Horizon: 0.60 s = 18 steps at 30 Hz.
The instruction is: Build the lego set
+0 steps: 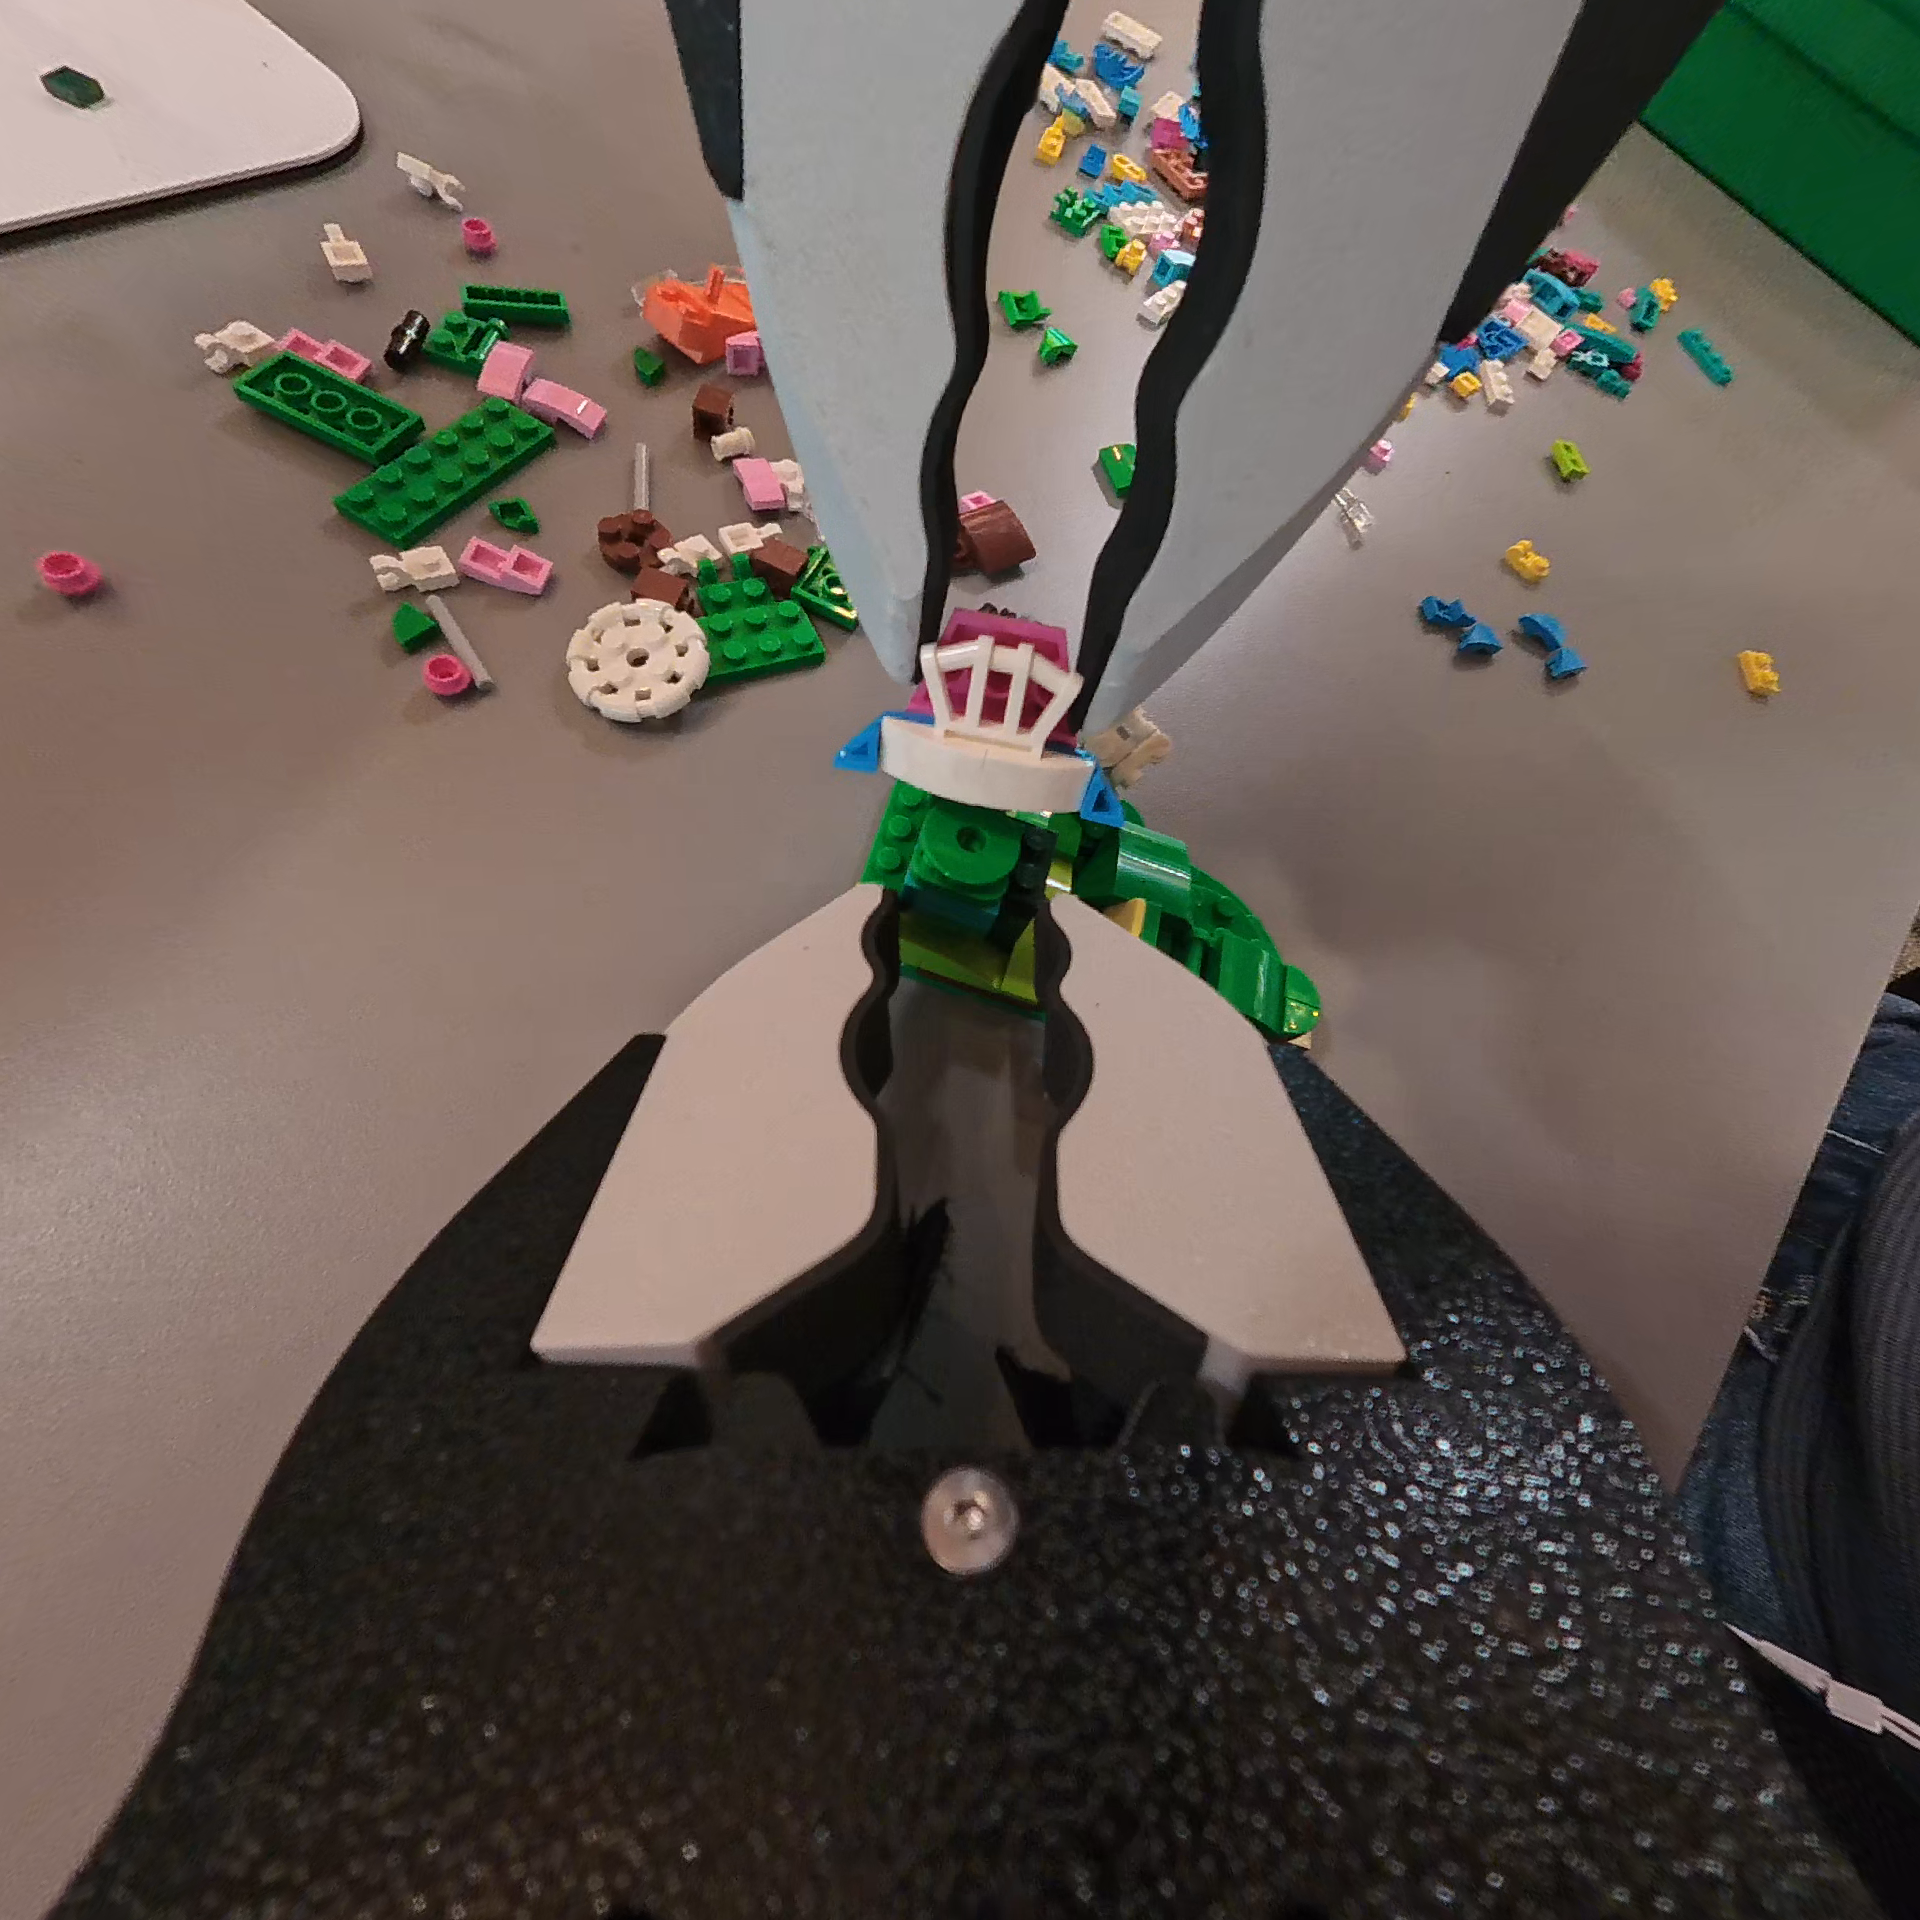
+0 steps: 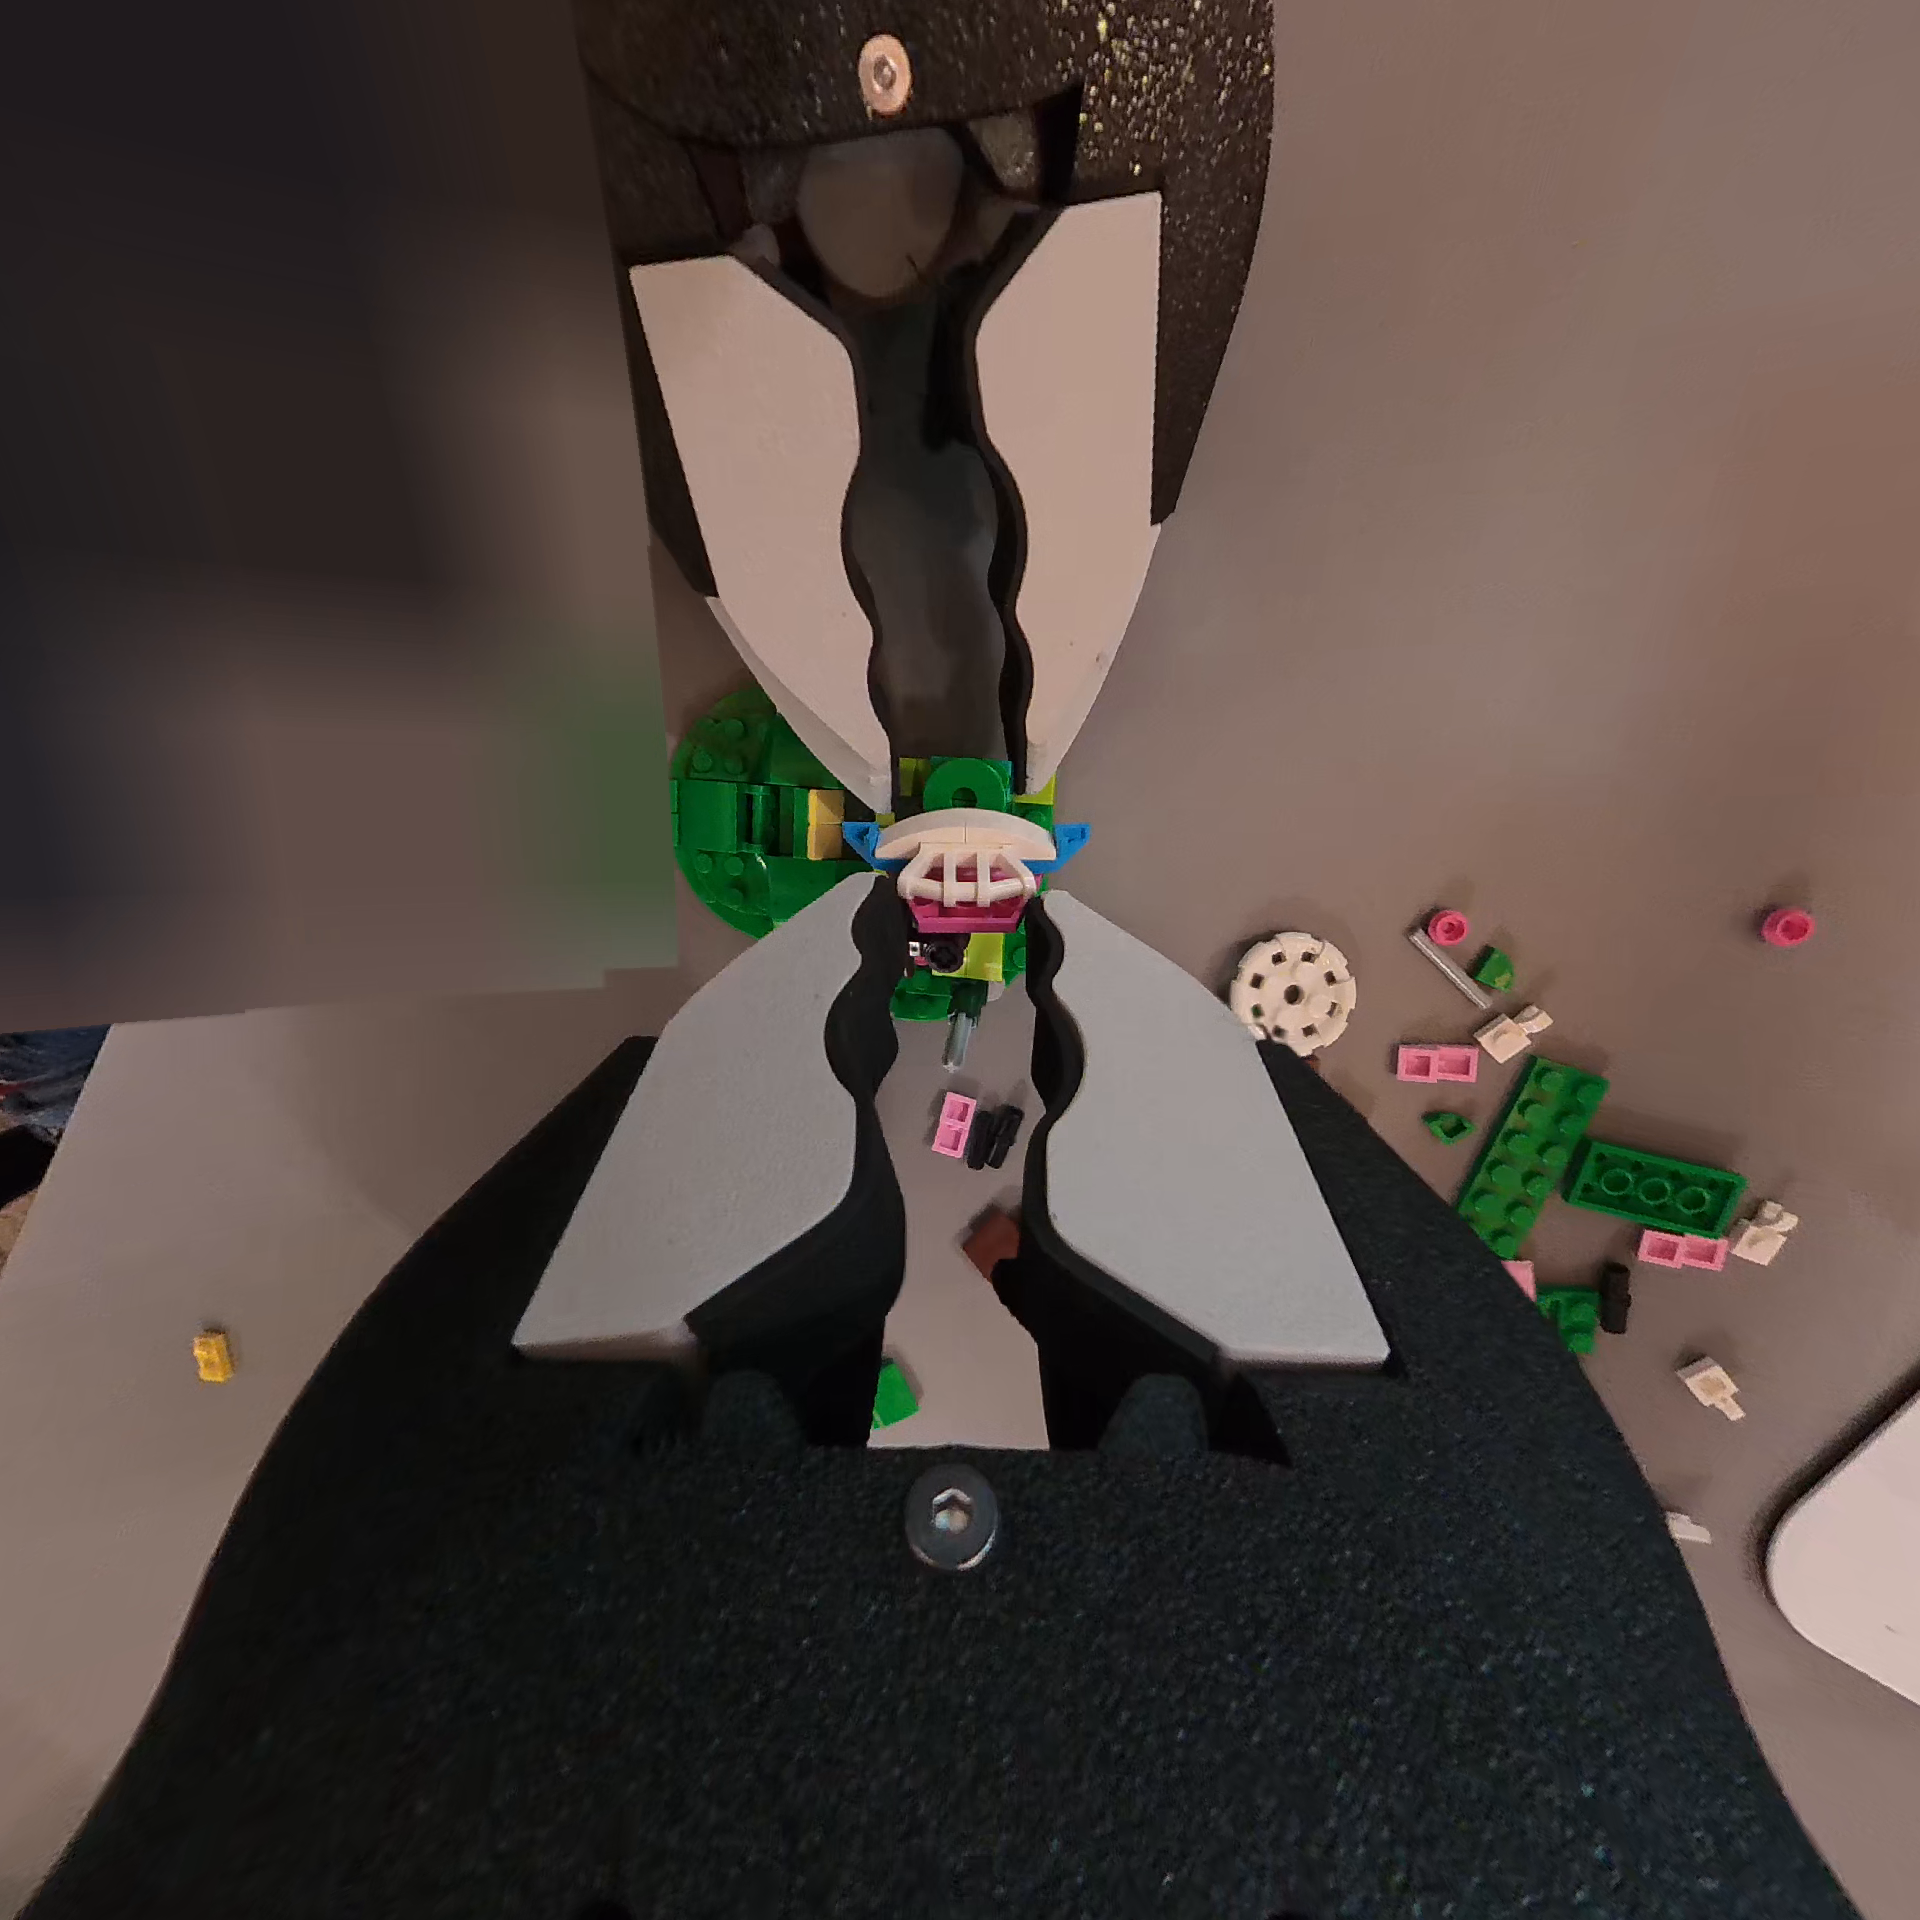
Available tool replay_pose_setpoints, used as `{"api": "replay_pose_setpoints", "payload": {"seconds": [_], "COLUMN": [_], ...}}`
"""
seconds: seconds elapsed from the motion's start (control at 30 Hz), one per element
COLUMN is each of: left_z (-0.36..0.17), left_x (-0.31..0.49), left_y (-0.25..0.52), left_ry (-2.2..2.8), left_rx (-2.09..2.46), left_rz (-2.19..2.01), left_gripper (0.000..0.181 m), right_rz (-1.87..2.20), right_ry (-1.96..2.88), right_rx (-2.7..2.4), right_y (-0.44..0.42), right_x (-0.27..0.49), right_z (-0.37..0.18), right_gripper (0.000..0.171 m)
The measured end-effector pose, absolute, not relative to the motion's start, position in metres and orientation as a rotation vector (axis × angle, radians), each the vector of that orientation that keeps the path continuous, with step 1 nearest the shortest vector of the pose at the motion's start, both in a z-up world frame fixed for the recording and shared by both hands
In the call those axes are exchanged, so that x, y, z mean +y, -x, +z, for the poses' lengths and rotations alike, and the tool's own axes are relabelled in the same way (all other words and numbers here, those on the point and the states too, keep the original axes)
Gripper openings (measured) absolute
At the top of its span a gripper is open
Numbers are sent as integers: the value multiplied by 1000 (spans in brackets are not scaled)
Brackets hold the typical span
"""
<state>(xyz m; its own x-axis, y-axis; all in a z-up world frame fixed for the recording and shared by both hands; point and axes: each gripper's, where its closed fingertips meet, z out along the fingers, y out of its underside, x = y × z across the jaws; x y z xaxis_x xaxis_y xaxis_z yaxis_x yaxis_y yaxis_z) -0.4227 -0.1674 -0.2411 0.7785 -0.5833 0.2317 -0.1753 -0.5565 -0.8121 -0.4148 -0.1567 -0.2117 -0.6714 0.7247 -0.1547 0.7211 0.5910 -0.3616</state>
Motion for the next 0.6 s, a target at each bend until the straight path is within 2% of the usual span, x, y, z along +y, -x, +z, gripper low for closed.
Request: {"api": "replay_pose_setpoints", "payload": {"seconds": [0.37,0.47,0.6], "left_z": [-241,-241,-241], "left_x": [-167,-167,-167], "left_y": [423,423,423], "left_ry": [2129,2129,2129], "left_rx": [558,558,557], "left_rz": [-627,-628,-629], "left_gripper": [25,25,25], "right_rz": [815,1050,1585], "right_ry": [1270,1304,1298], "right_rx": [-2671,-2553,-2293], "right_y": [418,419,417], "right_x": [-159,-164,-181], "right_z": [-203,-188,-149], "right_gripper": [22,22,22]}}
